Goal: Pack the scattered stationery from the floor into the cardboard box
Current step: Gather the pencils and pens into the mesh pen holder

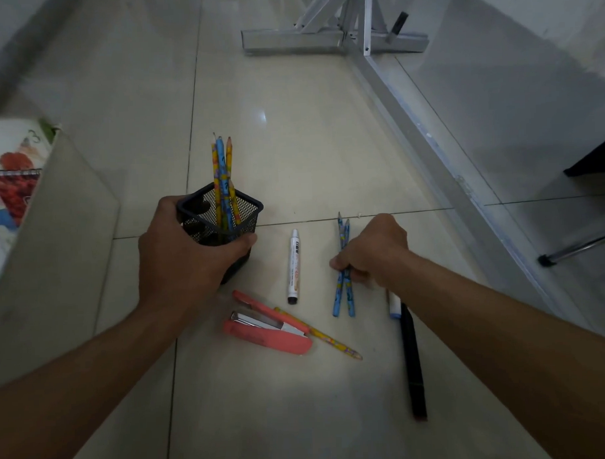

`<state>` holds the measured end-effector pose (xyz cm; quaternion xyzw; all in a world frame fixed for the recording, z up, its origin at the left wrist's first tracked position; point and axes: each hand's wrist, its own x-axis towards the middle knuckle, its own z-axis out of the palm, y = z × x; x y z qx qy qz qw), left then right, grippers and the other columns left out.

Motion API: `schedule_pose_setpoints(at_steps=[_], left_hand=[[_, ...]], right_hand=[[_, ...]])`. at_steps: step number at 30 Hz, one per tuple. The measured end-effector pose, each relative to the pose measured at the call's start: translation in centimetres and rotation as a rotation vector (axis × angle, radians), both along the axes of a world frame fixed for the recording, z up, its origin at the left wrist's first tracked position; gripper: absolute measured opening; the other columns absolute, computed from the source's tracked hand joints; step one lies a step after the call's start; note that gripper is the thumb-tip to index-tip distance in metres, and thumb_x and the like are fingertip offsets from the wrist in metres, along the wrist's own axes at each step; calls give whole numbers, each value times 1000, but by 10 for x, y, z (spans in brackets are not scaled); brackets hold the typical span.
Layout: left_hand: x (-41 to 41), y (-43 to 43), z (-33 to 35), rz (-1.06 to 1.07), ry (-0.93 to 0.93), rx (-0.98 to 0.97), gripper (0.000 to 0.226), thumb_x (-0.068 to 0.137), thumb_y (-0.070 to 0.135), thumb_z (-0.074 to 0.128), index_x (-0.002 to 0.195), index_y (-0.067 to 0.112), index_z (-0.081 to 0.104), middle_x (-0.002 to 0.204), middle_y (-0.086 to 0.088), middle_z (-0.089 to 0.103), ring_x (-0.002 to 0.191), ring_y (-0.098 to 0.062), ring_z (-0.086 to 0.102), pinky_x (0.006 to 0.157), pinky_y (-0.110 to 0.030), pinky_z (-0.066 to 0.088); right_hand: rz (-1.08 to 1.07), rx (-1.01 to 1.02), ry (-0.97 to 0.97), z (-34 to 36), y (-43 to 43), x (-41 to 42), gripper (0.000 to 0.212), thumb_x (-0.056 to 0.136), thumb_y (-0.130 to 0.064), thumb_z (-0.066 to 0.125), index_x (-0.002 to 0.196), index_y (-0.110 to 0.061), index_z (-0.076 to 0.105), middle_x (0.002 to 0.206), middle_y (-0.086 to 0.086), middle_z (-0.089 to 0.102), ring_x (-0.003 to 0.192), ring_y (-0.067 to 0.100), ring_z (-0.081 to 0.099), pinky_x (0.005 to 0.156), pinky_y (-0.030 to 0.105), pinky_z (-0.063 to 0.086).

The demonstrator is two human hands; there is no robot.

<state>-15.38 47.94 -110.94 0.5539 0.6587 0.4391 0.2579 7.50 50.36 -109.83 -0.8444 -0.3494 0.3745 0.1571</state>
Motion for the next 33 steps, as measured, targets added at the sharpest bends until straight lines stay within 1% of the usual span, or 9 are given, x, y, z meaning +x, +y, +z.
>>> schedule_pose_setpoints(at_steps=[5, 8, 13, 16, 18, 20, 24, 28, 33], left_hand=[[4, -1, 2, -3, -17, -8, 81, 58, 38, 94, 126, 19, 55, 108, 16, 60, 89, 2, 58, 60, 7, 40], [8, -1, 3, -9, -13, -11, 82, 58, 38, 94, 127, 18, 55, 107, 14, 60, 89, 0, 59, 59, 8, 39], [11, -3, 4, -20, -16, -9, 79, 57, 38, 94, 124, 21, 56, 103, 17, 60, 78, 18, 53, 58, 7, 39], [12, -3, 5, -26, -11, -7, 79, 57, 39, 94, 124, 21, 56, 103, 17, 60, 81, 10, 59, 59, 2, 41], [13, -2, 5, -26, -7, 0, 80, 57, 39, 94, 125, 19, 56, 106, 15, 60, 89, -1, 61, 62, 0, 40], [13, -1, 6, -28, -6, 0, 80, 57, 38, 94, 126, 19, 56, 106, 15, 60, 89, -1, 60, 60, 1, 40], [13, 3, 8, 3, -41, -13, 73, 55, 37, 95, 118, 23, 60, 97, 20, 63, 79, 18, 57, 59, 5, 41], [13, 8, 9, 23, -97, -21, 71, 54, 35, 96, 114, 24, 61, 93, 22, 65, 80, 21, 60, 62, 2, 45], [11, 11, 11, 53, -143, -21, 70, 52, 33, 97, 111, 24, 60, 94, 17, 70, 80, 14, 65, 63, -2, 48]], right_hand=[[-43, -111, 129, -3, 10, 3, 30, 69, 5, 89, 65, 2, 60, 65, 22, 65, 50, 29, 63, 55, 44, 62], [-30, -171, 159, -6, 13, 3, 26, 77, 8, 81, 66, 3, 58, 63, 20, 60, 49, 28, 58, 51, 42, 58], [-3, -118, 116, 0, 19, -2, 24, 80, 9, 76, 69, 0, 57, 62, 18, 56, 48, 25, 53, 46, 36, 56], [44, -95, 134, 12, 30, -4, 13, 87, 1, 74, 82, 2, 62, 66, 18, 61, 40, 25, 57, 42, 31, 55], [31, 11, 137, 20, 38, -5, 11, 84, 2, 76, 88, 6, 66, 79, 20, 70, 53, 28, 67, 55, 42, 63], [26, 183, 105, 23, 47, -7, 18, 79, 2, 80, 94, 4, 69, 91, 21, 73, 68, 35, 74, 58, 51, 64], [73, 592, 15, 41, 62, -11, 17, 81, -11, 82, 95, -11, 73, 86, 10, 75, 73, 26, 76, 66, 44, 65], [155, 915, 168, 79, 65, -27, 14, 89, -13, 73, 102, -12, 71, 81, 4, 77, 73, 18, 77, 65, 39, 65], [320, 895, 443, 92, 48, -68, 20, 92, -6, 70, 111, -1, 65, 84, 16, 77, 71, 25, 78, 62, 35, 65]])
